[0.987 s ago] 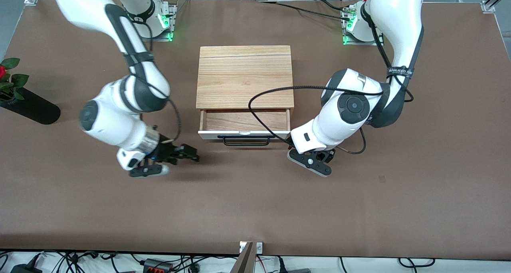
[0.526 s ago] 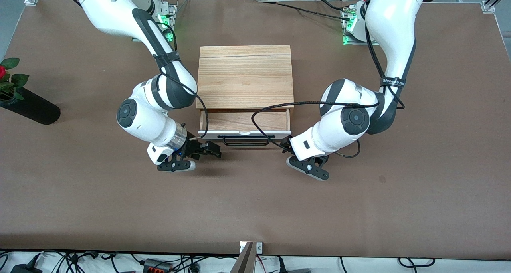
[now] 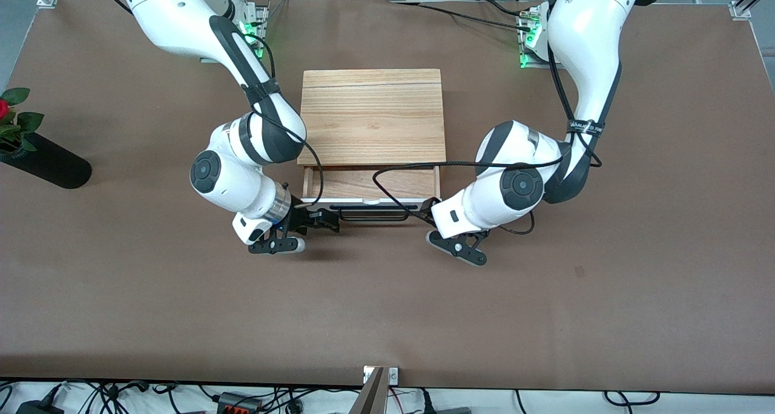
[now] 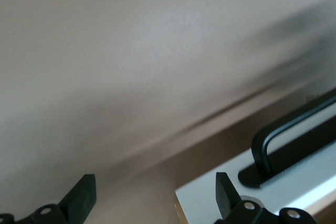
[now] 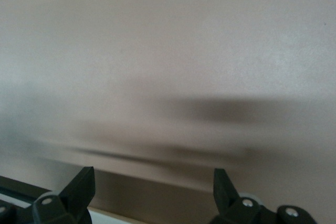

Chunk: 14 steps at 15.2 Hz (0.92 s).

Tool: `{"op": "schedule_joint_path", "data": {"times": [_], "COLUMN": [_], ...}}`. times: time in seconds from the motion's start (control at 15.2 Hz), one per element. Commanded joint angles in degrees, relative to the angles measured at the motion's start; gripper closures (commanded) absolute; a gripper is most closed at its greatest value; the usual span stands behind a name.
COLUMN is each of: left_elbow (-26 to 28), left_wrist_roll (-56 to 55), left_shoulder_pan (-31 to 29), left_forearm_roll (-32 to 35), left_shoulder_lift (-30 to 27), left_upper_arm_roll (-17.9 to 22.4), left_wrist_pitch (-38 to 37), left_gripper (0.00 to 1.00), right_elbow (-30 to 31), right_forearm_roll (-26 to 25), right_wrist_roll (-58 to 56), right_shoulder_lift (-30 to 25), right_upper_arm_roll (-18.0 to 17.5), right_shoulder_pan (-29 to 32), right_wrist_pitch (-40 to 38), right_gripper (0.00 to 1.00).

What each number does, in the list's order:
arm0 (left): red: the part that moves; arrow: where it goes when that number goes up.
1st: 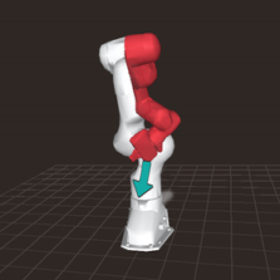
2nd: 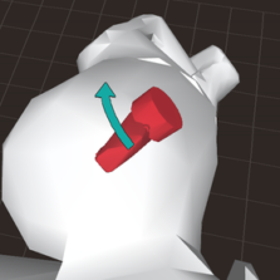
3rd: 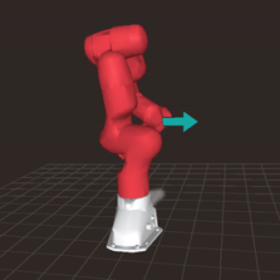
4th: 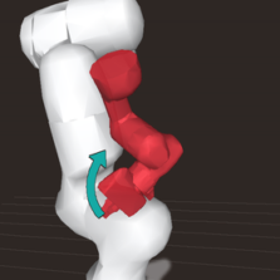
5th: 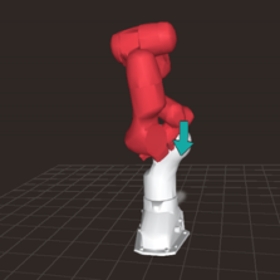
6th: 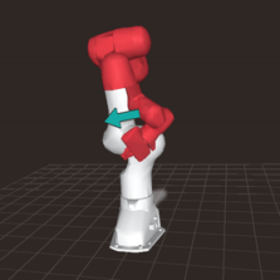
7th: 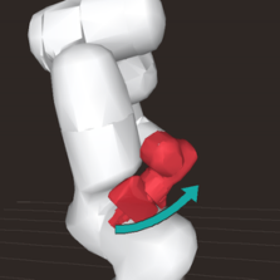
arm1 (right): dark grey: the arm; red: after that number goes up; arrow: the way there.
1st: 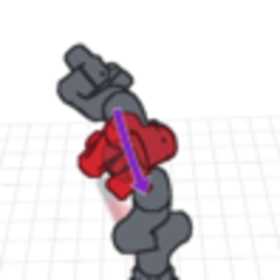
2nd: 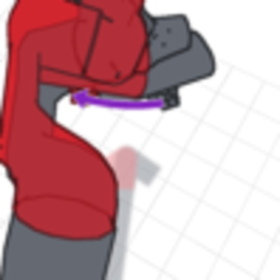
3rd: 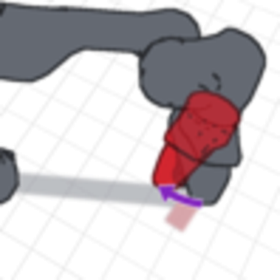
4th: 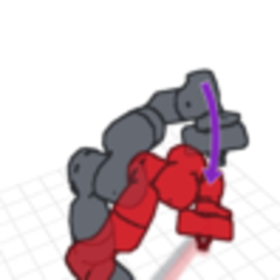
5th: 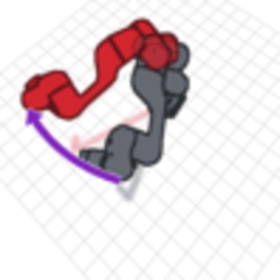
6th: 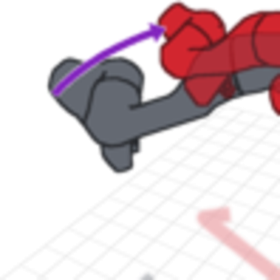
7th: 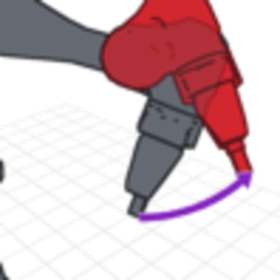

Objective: Close drawer with both arms simultaneously
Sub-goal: 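Lower both grippers to the white drawer front beside the black handle, then push the drawer front into the cabinet with both grippers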

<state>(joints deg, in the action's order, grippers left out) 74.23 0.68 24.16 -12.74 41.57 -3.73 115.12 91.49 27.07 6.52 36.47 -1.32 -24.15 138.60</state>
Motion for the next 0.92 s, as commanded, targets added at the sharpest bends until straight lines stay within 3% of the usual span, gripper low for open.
{"op": "schedule_joint_path", "data": {"times": [0.0,0.46,0.86], "left_elbow": [0.5,0.4,0.6], "left_wrist_roll": [0.9,1.0,1.1], "left_shoulder_pan": [-0.3,-0.2,0.5], "left_forearm_roll": [-2.5,-6.4,-6.4], "left_shoulder_lift": [-1.0,-1.1,-0.7], "left_upper_arm_roll": [-1.0,-1.1,-1.2], "left_wrist_pitch": [-3.1,-9.2,-11.9], "left_gripper": [0.00,0.00,0.00], "right_elbow": [1.8,4.6,4.8], "right_forearm_roll": [0.2,0.1,0.2], "right_wrist_roll": [0.2,0.0,0.3], "right_shoulder_lift": [-0.6,-1.2,-1.9], "right_upper_arm_roll": [0.4,0.3,0.4], "right_shoulder_pan": [-0.7,-2.0,-2.7], "right_wrist_pitch": [0.7,-0.1,-10.2], "right_gripper": [0.00,0.00,0.00]}}
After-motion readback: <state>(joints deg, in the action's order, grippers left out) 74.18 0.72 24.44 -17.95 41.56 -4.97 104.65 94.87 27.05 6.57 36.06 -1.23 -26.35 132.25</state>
